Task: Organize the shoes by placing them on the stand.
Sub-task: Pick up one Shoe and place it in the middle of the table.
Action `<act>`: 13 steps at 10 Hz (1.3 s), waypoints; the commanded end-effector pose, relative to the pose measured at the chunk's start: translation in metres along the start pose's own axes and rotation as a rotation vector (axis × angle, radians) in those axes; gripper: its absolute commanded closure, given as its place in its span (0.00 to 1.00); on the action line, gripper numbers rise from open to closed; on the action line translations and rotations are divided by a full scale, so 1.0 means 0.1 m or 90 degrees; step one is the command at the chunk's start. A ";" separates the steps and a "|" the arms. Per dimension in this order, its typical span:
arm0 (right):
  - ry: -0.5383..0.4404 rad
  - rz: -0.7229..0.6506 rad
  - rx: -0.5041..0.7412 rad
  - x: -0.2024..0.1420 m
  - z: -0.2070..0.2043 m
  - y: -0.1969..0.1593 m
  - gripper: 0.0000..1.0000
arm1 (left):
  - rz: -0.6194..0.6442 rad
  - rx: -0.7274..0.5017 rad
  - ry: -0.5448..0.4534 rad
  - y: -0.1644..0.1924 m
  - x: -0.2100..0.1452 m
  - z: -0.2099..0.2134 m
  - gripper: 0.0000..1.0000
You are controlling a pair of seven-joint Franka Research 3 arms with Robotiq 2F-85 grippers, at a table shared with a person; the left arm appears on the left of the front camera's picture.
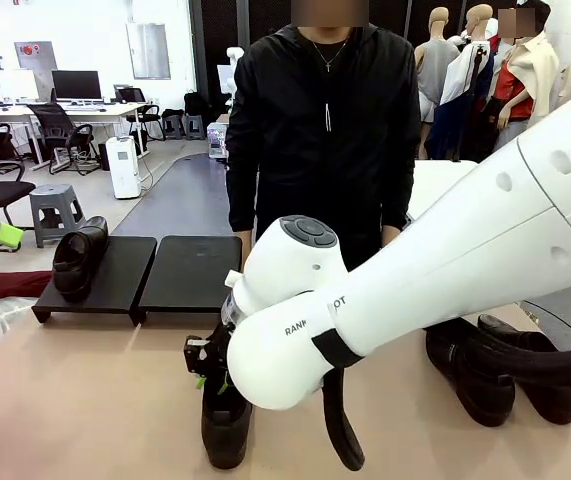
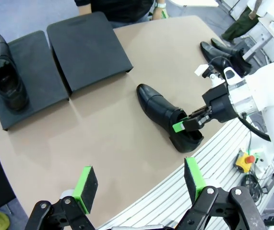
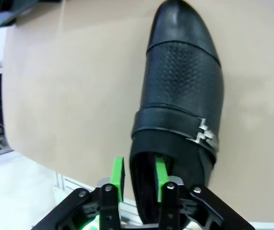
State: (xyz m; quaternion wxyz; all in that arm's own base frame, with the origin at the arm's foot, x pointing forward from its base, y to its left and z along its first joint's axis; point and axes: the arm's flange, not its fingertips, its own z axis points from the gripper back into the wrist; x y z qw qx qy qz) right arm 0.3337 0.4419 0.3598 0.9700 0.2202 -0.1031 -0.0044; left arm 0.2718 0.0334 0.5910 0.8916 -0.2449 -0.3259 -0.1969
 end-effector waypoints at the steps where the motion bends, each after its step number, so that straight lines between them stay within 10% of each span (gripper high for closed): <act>1: -0.016 -0.020 0.045 0.17 0.31 -0.12 0.00 | -0.005 -0.011 -0.008 0.01 -0.01 -0.01 0.06; 10: 0.070 -0.127 0.049 0.38 3.73 -3.28 0.00 | -0.005 -0.011 -0.008 0.01 -0.01 -0.01 0.06; 13: 0.022 -0.127 0.206 0.17 4.25 -4.09 0.00 | -0.005 -0.011 -0.008 0.01 -0.01 -0.01 0.06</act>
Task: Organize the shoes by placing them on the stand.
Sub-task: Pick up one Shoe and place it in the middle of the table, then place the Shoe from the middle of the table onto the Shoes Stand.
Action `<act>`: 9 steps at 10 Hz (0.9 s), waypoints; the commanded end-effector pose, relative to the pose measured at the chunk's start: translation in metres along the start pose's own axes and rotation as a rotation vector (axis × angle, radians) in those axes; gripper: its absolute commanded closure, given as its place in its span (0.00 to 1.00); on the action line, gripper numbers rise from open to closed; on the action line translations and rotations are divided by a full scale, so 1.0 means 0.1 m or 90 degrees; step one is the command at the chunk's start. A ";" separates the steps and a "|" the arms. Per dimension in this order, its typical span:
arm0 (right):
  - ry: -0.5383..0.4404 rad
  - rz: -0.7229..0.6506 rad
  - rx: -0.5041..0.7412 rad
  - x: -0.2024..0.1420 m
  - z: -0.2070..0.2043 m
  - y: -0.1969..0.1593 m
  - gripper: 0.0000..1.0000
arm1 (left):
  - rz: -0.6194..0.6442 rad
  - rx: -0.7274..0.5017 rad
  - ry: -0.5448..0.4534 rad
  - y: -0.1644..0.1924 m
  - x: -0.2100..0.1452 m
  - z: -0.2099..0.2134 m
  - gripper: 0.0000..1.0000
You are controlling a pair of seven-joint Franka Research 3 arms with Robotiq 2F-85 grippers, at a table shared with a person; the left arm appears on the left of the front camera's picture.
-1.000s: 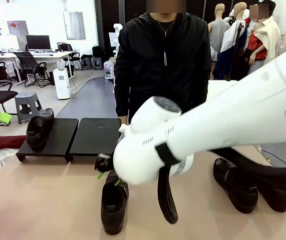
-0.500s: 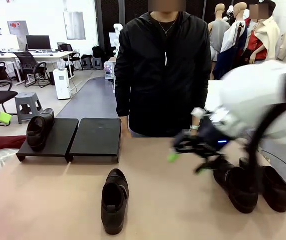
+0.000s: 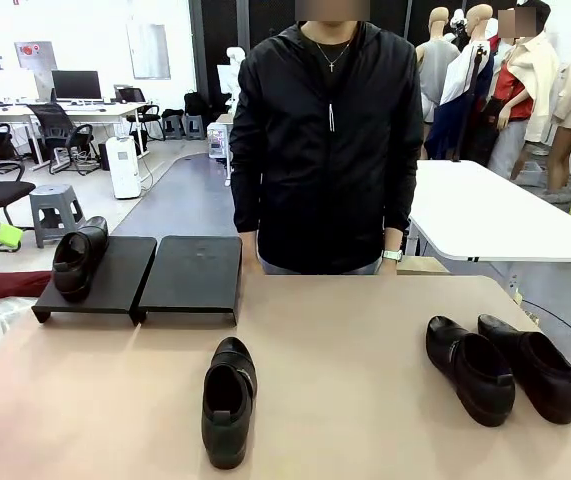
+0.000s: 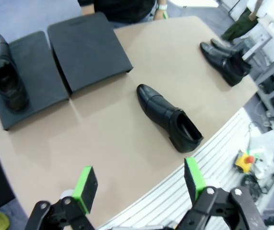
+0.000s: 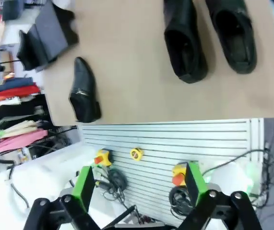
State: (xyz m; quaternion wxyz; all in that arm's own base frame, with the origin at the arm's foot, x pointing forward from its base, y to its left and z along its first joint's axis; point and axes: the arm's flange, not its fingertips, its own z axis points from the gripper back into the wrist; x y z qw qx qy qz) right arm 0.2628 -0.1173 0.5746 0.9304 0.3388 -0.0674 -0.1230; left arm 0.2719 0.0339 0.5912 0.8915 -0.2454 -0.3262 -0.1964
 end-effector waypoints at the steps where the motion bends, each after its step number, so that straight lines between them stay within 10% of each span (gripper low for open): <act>1: 0.037 0.108 0.062 0.11 -0.29 0.01 0.00 | -0.006 -0.011 -0.008 0.01 -0.01 -0.01 0.06; 2: 0.000 0.000 0.000 0.00 0.00 0.00 0.00 | -0.006 -0.011 -0.008 0.01 -0.01 -0.01 0.06; 9: 0.000 0.000 0.000 0.00 0.00 0.00 0.00 | -0.006 -0.011 -0.008 0.01 -0.01 -0.01 0.06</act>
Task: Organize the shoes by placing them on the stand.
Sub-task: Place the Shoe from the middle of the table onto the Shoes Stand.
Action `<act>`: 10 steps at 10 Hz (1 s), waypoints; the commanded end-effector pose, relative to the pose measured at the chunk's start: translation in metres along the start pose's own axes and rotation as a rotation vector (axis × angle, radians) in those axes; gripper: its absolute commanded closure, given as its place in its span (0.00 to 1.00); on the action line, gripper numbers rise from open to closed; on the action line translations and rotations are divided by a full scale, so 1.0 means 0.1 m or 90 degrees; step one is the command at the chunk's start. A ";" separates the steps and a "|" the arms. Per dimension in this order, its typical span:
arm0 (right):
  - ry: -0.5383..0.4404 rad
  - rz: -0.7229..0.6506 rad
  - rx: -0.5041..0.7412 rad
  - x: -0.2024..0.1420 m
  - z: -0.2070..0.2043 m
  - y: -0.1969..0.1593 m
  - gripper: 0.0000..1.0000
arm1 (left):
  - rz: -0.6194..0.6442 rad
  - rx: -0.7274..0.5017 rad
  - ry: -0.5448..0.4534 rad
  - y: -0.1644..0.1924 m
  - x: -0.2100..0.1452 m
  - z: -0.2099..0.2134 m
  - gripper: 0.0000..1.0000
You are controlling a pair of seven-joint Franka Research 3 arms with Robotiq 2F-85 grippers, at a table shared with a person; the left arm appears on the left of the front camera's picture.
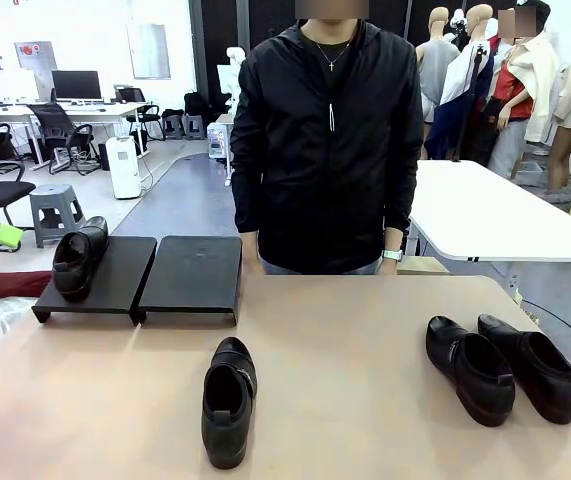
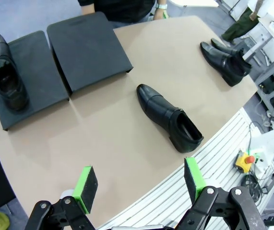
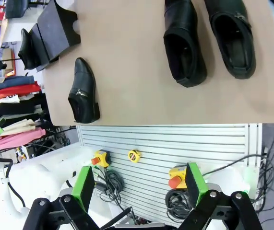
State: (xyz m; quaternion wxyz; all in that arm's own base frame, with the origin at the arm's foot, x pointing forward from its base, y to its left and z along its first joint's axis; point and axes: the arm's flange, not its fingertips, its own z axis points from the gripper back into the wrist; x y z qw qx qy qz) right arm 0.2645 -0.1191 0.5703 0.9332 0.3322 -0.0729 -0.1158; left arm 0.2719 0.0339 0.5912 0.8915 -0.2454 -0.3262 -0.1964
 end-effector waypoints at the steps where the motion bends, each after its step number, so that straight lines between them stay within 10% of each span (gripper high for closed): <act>1: 0.004 -0.012 0.008 -0.02 0.03 0.04 0.00 | -0.006 -0.011 -0.008 0.01 -0.01 -0.01 0.06; 6: 0.004 -0.012 0.008 -0.02 0.03 0.04 0.00 | 0.000 0.000 0.000 0.00 0.00 0.00 0.06; 10: 0.004 -0.012 0.008 -0.02 0.03 0.04 0.00 | -0.085 0.005 0.333 -1.22 0.11 -1.94 0.06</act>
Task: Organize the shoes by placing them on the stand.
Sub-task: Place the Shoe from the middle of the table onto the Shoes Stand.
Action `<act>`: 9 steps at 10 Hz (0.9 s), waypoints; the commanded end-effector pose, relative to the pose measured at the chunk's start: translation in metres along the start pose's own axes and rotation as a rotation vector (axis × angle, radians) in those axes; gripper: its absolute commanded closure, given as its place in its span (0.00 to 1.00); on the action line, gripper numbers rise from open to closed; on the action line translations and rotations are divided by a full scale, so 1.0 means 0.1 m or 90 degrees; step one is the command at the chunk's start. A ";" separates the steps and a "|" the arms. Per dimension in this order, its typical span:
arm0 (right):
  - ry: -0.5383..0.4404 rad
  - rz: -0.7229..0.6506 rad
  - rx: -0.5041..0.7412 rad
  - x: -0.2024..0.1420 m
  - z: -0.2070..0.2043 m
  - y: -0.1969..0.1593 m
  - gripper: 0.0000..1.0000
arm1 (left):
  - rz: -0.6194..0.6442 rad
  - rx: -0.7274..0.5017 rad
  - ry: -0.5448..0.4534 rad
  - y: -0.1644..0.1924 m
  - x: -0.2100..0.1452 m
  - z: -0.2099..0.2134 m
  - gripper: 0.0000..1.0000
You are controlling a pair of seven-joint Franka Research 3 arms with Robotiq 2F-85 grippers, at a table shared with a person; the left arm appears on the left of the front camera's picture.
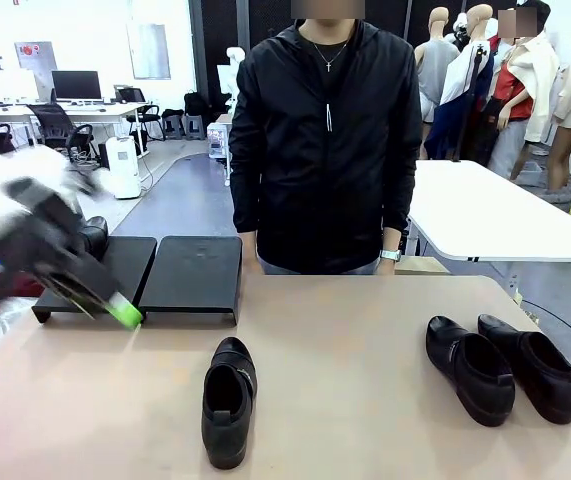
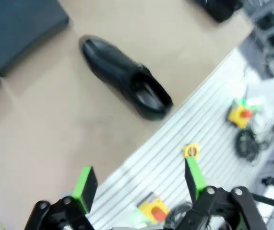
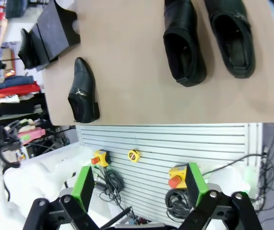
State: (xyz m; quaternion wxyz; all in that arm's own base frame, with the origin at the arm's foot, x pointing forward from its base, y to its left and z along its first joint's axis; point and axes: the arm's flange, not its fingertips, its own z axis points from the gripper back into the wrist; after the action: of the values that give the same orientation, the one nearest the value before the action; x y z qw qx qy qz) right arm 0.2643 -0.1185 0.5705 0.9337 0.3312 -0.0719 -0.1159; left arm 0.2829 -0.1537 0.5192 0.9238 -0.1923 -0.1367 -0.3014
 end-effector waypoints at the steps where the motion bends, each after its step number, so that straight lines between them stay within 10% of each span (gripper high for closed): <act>1: 0.003 -0.012 0.009 -0.02 0.03 0.03 0.00 | 0.017 0.058 0.081 -0.06 0.36 -0.53 0.06; 4: 0.003 -0.012 0.009 -0.02 0.03 0.03 0.00 | 0.020 0.175 0.095 -0.45 0.57 -1.28 0.06; 5: 0.003 -0.012 0.009 -0.02 0.03 0.03 0.00 | 0.009 0.065 0.107 -0.37 0.32 -1.10 0.06; 8: 0.003 -0.012 0.009 -0.02 0.03 0.03 0.00 | 0.010 0.097 0.108 -0.44 0.43 -1.27 0.06; 9: 0.003 -0.012 0.009 -0.02 0.03 0.03 0.00 | 0.413 0.215 0.096 -0.40 0.52 -1.30 0.06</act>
State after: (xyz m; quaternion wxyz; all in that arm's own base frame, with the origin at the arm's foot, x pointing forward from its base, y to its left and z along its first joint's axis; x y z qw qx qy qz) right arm 0.2640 -0.1184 0.5705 0.9339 0.3306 -0.0711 -0.1164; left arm 0.3108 -0.2538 0.4378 0.9672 -0.0936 -0.0725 -0.2247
